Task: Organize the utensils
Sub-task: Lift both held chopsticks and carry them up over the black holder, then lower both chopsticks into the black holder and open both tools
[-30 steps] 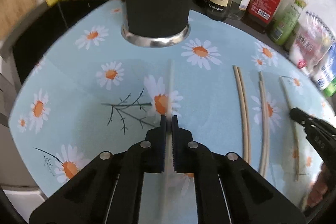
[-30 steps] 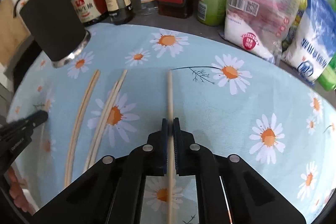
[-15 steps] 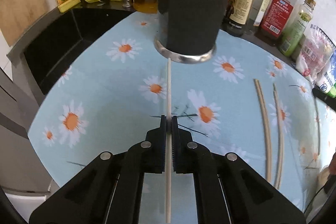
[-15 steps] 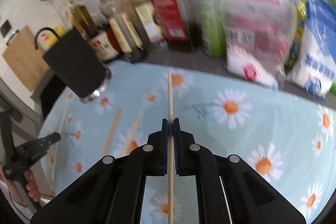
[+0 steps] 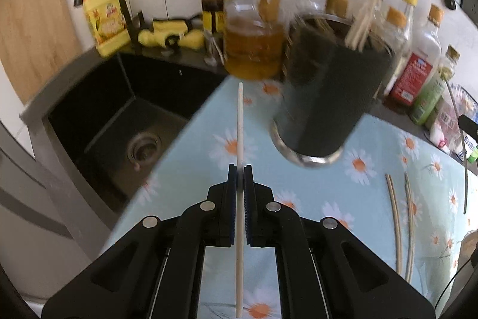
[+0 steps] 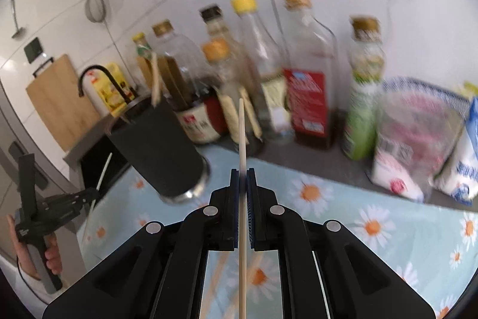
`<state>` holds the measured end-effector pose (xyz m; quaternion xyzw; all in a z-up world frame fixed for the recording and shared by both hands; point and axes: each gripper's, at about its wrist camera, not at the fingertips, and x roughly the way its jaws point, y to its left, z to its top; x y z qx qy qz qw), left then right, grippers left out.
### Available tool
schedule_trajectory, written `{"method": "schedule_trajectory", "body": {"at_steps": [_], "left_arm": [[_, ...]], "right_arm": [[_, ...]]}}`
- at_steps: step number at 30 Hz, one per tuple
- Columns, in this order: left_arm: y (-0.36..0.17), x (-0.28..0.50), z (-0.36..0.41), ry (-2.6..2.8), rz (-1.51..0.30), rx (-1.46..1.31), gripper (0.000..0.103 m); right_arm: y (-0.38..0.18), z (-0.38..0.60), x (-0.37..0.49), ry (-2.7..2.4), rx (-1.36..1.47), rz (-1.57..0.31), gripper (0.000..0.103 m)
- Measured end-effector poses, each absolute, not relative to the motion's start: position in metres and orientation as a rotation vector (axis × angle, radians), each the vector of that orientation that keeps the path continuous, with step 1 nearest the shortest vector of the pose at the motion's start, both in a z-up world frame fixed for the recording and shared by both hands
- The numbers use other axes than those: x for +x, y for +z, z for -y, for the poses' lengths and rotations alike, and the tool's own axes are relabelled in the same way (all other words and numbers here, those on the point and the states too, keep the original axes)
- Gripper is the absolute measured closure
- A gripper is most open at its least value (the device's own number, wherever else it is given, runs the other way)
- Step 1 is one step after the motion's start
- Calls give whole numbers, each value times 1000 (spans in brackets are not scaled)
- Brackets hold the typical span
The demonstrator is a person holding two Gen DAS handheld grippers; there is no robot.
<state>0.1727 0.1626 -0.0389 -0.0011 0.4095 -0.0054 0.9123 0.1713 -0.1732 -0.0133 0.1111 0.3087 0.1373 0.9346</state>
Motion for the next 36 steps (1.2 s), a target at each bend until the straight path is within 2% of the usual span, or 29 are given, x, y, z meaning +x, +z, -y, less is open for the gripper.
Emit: {"method": "schedule_trajectory", "body": {"at_steps": [7, 16, 24, 30, 36], "left_arm": [[3, 196, -192, -46, -768, -32, 98], [44, 213, -185, -207, -638, -34, 98], [77, 222, -164, -452, -413, -88, 98], [82, 239, -154, -572, -307, -140, 98], [72, 267, -145, -664, -284, -188, 98]], "right_arm": [[22, 139, 185, 325, 229, -559, 98], [47, 93, 200, 361, 255, -427, 98], [62, 63, 204, 427, 290, -281, 98], [70, 47, 215, 451, 261, -197, 98], [71, 41, 235, 463, 285, -134, 98]]}}
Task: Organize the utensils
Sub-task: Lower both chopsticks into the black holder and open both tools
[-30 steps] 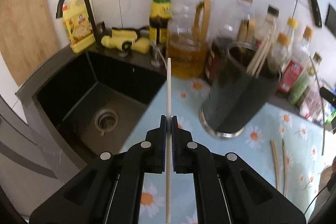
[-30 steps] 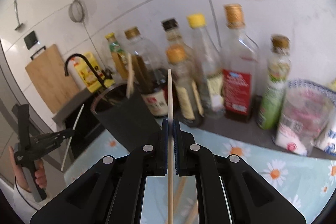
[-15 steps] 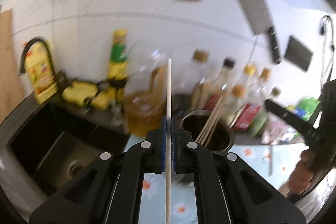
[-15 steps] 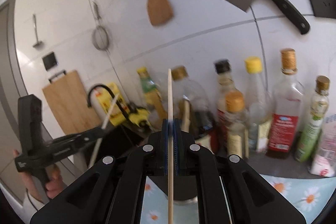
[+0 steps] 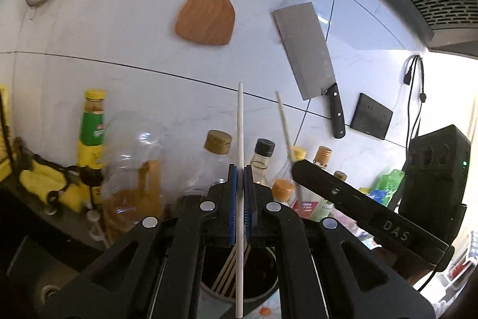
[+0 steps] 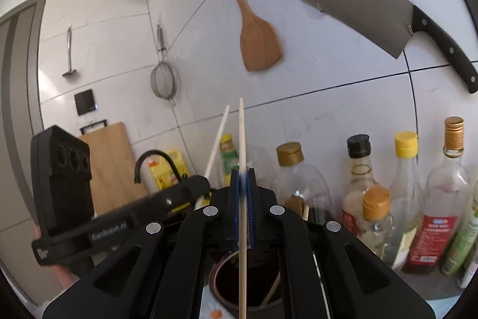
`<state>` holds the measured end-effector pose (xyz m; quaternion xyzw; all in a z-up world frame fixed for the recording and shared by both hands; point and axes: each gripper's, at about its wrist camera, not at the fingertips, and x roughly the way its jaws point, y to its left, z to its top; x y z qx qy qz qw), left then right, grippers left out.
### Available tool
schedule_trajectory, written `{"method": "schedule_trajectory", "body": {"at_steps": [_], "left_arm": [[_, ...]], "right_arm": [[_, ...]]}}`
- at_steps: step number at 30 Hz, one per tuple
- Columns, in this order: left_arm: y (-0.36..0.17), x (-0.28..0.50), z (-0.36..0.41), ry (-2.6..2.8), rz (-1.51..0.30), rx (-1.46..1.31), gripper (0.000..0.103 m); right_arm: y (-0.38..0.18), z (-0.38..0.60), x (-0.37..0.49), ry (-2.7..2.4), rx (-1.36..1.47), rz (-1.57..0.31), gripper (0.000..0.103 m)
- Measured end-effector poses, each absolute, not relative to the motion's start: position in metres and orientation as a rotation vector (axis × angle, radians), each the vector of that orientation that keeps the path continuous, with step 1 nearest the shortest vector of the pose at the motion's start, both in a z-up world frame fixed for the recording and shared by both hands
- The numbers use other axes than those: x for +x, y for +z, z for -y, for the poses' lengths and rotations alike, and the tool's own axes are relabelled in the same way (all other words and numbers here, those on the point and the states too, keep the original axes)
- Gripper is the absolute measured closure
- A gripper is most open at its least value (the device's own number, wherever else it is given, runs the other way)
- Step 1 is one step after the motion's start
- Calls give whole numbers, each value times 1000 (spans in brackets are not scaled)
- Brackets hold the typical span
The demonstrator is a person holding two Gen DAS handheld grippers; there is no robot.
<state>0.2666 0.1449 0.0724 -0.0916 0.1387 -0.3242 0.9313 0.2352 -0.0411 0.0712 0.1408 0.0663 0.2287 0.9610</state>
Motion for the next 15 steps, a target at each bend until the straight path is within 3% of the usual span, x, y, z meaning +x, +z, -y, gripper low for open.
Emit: {"method": "schedule_trajectory", "body": {"at_steps": [15], "left_arm": [[20, 307, -129, -697, -327, -198, 98]], "right_arm": [[34, 30, 291, 439, 311, -184, 98]]}}
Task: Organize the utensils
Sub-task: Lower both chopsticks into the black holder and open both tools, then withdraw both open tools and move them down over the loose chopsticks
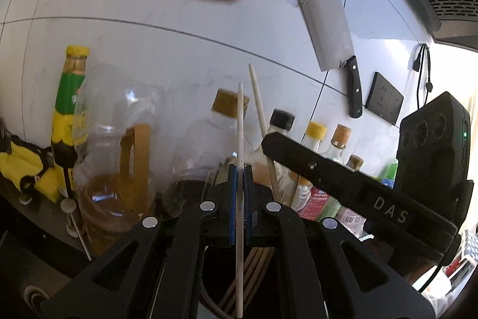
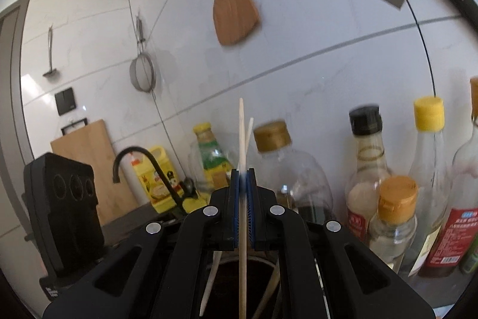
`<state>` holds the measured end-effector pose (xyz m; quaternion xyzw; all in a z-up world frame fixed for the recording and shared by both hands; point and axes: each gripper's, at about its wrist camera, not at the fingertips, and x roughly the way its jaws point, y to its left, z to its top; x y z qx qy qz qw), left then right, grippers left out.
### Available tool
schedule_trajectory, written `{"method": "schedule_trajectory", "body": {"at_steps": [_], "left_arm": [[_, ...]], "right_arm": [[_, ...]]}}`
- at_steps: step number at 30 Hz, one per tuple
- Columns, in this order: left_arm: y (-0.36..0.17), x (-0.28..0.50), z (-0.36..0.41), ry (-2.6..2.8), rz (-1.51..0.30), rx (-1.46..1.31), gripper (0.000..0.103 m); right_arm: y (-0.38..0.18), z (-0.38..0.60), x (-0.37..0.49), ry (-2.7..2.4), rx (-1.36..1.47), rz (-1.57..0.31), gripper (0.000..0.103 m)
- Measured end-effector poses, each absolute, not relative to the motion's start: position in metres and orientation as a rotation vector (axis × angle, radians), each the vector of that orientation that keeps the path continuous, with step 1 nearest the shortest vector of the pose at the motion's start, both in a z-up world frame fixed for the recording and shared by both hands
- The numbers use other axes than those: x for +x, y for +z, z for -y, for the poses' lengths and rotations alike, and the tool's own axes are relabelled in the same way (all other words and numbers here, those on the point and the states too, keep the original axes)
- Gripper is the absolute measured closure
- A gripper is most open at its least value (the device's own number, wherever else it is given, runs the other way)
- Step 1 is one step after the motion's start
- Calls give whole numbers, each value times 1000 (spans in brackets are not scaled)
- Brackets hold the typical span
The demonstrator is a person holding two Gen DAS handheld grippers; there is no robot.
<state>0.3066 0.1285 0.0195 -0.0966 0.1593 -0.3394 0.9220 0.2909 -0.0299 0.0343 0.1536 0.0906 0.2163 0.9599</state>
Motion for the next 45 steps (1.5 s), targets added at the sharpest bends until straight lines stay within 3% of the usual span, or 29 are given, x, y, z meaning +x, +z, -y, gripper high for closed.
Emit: {"method": "schedule_trajectory", "body": {"at_steps": [11, 13, 15, 17, 18, 19, 21, 23, 25, 26, 27, 28, 32, 39, 45], "left_arm": [[6, 273, -141, -637, -363, -110, 97], [7, 263, -145, -612, -356, -106, 88], [8, 250, -151, -592, -348, -117, 73], [7, 238, -156, -578, -363, -143, 66], [6, 233, -157, -578, -373, -146, 62], [5, 228, -156, -575, -385, -144, 57], [1, 218, -152, -570, -410, -130, 51], [-3, 209, -146, -561, -429, -105, 41], [-11, 200, -139, -532, -455, -97, 27], [-15, 197, -136, -522, -476, -101, 15], [-22, 192, -132, -498, -495, -104, 11], [-27, 188, -128, -484, -501, -103, 11], [-52, 176, -105, -510, -610, -124, 11], [-90, 153, -55, -468, -785, -25, 11], [-113, 138, -30, -437, -867, 10, 11]], "right_arm": [[8, 20, 269, 417, 170, -325, 97], [6, 22, 262, 415, 158, -328, 94], [8, 25, 253, 435, 140, -339, 94], [13, 30, 240, 428, 111, -341, 94], [16, 33, 230, 422, 87, -333, 86], [18, 37, 223, 421, 74, -329, 67], [20, 48, 202, 394, 57, -311, 51], [18, 58, 188, 385, 59, -326, 49], [11, 67, 179, 374, 61, -365, 38], [6, 72, 173, 351, 60, -389, 36], [1, 77, 169, 332, 62, -412, 32], [-7, 85, 164, 317, 70, -441, 25], [-41, 113, 146, 207, 63, -565, 23], [-100, 147, 125, 83, 17, -746, 22], [-130, 150, 110, 135, -24, -795, 22]]}}
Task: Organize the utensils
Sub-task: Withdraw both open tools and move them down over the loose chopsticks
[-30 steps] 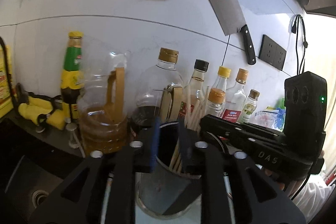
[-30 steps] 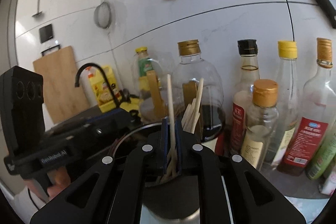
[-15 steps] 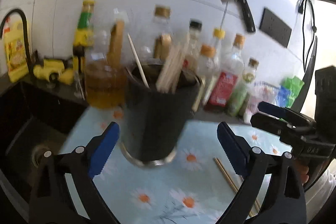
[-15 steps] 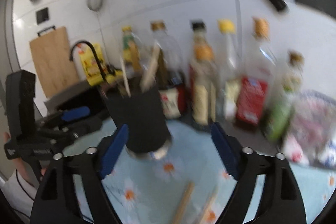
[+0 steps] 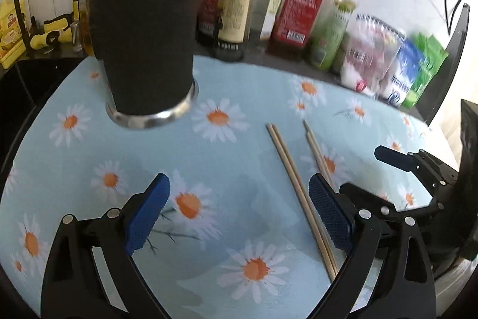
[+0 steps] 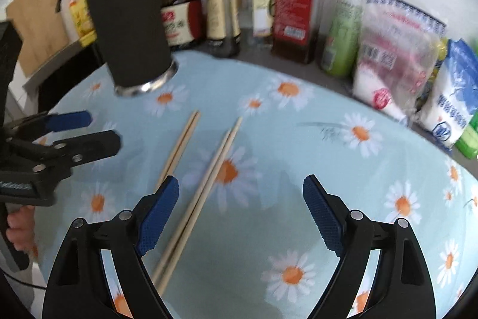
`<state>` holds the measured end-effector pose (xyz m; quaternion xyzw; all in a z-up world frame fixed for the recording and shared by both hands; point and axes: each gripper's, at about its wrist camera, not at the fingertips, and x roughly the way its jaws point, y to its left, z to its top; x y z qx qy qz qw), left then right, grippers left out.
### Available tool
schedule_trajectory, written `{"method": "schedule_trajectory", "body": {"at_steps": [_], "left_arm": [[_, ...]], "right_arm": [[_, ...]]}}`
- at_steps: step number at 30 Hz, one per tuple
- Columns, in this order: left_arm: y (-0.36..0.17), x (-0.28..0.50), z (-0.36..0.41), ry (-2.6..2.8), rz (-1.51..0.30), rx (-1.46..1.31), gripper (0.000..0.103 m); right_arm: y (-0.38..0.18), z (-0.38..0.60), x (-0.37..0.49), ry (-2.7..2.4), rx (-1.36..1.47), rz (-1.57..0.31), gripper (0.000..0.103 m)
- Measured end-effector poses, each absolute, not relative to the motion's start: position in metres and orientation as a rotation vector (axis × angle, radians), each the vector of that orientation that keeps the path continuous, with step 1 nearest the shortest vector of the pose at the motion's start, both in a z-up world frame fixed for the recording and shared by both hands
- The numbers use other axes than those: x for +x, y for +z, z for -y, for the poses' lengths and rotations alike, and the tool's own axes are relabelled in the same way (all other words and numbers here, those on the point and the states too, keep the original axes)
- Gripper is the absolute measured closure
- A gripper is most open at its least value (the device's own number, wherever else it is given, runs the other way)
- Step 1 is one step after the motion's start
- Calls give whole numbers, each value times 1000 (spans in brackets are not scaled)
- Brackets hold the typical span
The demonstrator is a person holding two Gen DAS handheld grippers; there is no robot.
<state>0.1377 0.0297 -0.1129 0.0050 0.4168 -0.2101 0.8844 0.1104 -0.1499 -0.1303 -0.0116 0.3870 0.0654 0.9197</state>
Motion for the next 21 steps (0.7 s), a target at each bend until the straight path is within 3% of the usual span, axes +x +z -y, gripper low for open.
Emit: {"method": "schedule_trajectory", "body": {"at_steps": [21], "left_arm": [[-133, 133, -7, -229, -1009, 89, 9]], "right_arm": [[-140, 162, 102, 220, -84, -845, 19]]}}
